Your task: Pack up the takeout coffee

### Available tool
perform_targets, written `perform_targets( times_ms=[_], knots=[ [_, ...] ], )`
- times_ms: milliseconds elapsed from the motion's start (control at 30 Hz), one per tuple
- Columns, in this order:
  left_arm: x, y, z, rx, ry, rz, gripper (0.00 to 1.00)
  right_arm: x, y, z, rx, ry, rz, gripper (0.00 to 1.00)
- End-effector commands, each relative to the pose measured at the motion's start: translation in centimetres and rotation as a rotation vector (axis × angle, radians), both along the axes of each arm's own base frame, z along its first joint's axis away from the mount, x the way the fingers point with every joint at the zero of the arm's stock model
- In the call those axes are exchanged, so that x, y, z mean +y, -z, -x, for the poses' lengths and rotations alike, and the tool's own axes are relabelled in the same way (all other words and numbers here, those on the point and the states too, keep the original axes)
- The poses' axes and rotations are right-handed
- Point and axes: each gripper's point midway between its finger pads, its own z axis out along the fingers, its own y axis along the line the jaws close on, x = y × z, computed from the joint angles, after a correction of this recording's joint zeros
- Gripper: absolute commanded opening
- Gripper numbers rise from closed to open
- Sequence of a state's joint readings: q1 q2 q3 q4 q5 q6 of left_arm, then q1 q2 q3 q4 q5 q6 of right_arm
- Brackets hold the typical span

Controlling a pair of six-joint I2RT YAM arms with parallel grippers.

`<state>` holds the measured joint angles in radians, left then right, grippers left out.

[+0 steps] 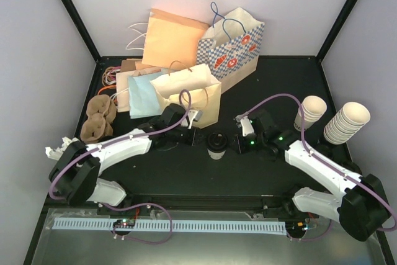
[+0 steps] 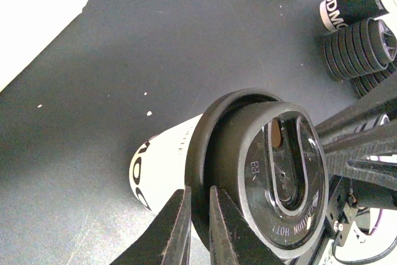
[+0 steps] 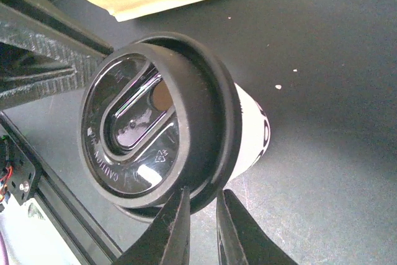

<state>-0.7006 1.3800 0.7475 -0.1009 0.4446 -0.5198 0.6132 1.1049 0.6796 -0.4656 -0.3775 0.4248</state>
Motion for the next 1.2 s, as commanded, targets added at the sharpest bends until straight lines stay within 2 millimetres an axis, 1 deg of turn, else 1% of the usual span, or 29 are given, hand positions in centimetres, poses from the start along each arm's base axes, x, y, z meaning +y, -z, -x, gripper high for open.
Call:
perform_targets(
  times_ms=[0, 167, 333, 467, 533, 633, 700, 833, 933, 967, 1033, 1167],
  knots=[
    [-0.3, -0.2, -0.9, -0.014, 0.003, -0.037, 0.11, 0.6, -1.6, 0.5, -0.002, -0.038, -0.026, 0.17],
    [-1.1, -0.7, -1.7, -0.024, 0.011, -0.026, 0.12, 1.1, -2.0, 0.8, 0.013, -0.064, -0.048, 0.18],
    [-1.4, -1.5, -2.2, -0.039, 0.011, -0.017, 0.14, 0.4, -2.9, 0.2, -0.032, -0.026, -0.031, 0.19],
    [-0.6, -2.4, -2.4, -0.059, -0.016, -0.023, 0.20, -0.1, -3.5, -0.5, -0.042, -0.010, -0.025, 0.21],
    [-0.1, -2.9, -2.3, -0.068, -0.029, -0.026, 0.25, -0.3, -3.8, -0.9, -0.048, -0.006, -0.031, 0.21],
    [0.4, -3.4, -1.6, -0.070, -0.022, -0.022, 0.26, -0.5, -3.8, -1.4, -0.051, -0.002, -0.031, 0.21],
    [0.7, -3.2, -0.9, -0.052, -0.019, -0.020, 0.26, -0.7, -3.6, -1.7, -0.048, -0.001, -0.028, 0.21],
    [0.8, -2.6, 0.9, 0.016, -0.002, 0.027, 0.22, -0.6, -3.1, -2.3, -0.042, -0.009, -0.033, 0.21],
    [0.7, -1.5, 2.0, 0.061, 0.005, 0.042, 0.21, -0.4, -2.8, -2.7, -0.034, -0.016, -0.034, 0.21],
    [0.6, -2.1, 2.4, 0.053, 0.012, 0.062, 0.21, -0.3, -2.8, -2.8, -0.036, -0.019, -0.037, 0.21],
    [0.3, -2.0, 2.8, 0.065, 0.021, 0.072, 0.20, -0.2, -2.7, -3.0, -0.034, -0.018, -0.035, 0.21],
    [-0.2, -1.8, 3.1, 0.077, 0.026, 0.086, 0.20, -0.4, -2.6, -3.3, -0.037, -0.014, -0.028, 0.21]
  ],
)
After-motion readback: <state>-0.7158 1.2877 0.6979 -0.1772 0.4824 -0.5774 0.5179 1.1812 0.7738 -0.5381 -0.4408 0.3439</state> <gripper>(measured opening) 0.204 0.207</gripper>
